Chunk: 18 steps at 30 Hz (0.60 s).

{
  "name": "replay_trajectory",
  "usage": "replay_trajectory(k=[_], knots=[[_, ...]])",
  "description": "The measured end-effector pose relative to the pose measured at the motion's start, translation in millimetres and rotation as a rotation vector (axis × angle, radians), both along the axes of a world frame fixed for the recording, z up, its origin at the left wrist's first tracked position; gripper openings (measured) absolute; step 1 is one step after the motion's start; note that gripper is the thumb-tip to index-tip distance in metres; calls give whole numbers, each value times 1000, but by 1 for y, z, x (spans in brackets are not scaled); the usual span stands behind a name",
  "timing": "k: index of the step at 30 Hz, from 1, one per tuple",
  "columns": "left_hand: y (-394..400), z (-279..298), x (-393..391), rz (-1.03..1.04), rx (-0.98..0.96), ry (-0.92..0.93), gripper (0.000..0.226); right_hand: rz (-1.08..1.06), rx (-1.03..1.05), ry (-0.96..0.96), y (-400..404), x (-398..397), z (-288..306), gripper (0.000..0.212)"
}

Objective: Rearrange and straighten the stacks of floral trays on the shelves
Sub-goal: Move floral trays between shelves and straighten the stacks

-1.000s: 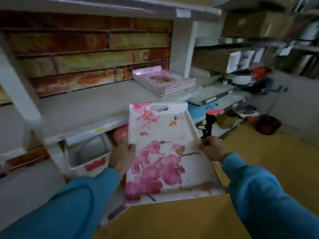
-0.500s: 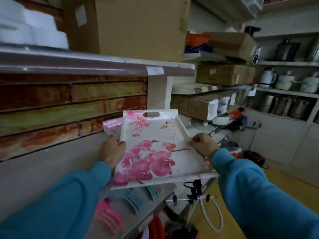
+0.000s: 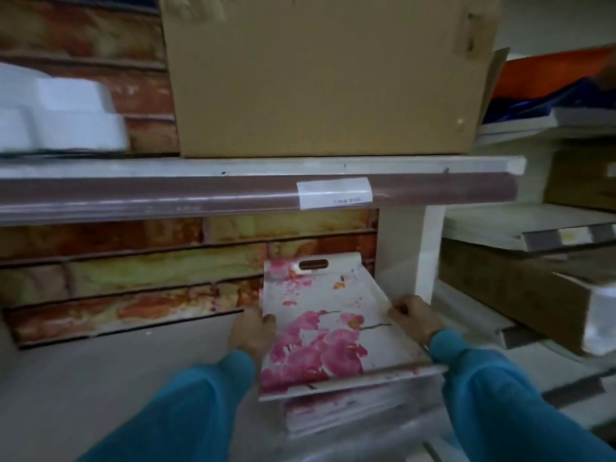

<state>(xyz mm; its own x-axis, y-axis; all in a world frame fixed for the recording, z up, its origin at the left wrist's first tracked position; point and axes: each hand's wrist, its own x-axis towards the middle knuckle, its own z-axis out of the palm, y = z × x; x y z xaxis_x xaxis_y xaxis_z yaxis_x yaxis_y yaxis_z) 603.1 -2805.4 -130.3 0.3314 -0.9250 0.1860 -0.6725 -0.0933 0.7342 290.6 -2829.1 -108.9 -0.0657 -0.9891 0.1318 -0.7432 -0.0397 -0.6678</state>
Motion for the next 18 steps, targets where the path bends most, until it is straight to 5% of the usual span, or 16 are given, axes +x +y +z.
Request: replay_trajectory(k=[18], knots=[[-44,-68,-13,171,131,-139,17,207,23,106,-101,-15,-74,16]])
